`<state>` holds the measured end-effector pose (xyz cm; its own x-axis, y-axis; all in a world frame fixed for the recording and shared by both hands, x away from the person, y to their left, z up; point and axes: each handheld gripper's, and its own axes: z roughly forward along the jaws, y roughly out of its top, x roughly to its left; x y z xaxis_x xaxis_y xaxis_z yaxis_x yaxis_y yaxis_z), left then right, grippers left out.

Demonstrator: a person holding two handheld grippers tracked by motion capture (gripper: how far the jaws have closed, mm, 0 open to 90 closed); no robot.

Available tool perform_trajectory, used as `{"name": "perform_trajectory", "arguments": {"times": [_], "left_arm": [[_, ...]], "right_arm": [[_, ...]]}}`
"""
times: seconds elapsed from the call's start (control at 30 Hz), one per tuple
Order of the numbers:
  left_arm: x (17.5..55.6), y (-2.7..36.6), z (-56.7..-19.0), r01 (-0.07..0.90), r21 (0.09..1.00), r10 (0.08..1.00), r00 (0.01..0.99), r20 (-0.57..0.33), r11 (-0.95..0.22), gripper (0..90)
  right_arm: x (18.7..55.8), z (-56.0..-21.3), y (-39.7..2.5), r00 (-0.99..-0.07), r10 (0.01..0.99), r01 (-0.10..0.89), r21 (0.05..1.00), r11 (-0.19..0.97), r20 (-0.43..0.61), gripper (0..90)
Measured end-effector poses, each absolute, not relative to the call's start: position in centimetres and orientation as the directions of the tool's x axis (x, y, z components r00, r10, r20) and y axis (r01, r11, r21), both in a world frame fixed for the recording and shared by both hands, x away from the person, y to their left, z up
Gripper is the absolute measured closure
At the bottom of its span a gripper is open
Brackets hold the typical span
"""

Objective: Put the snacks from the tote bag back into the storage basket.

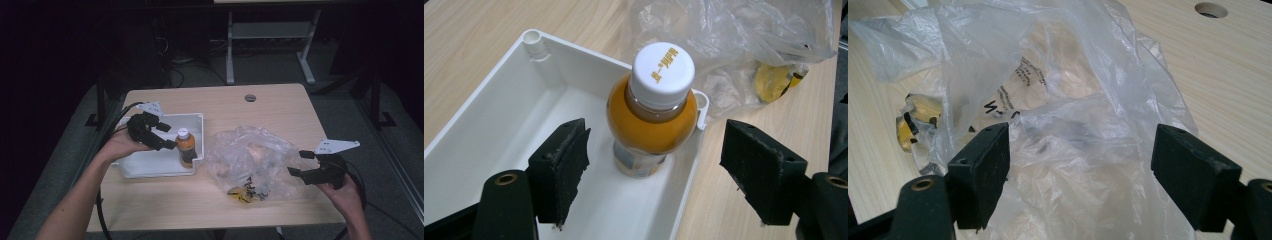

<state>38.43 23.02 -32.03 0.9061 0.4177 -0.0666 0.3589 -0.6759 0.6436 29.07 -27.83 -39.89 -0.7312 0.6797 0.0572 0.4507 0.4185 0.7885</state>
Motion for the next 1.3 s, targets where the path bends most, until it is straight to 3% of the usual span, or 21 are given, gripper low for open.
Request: {"name": "perform_trajectory", "arguments": {"times": [1.3], "left_arm": [[36.1, 26.9, -35.1, 0.423, 0.667, 0.488, 0.867, -0.101, -0.614, 25.7]], "right_arm": [[29.1, -39.9, -28.2, -0.724, 0.688, 0.458, 0.782, 0.422, 0.053, 22.8]]}}
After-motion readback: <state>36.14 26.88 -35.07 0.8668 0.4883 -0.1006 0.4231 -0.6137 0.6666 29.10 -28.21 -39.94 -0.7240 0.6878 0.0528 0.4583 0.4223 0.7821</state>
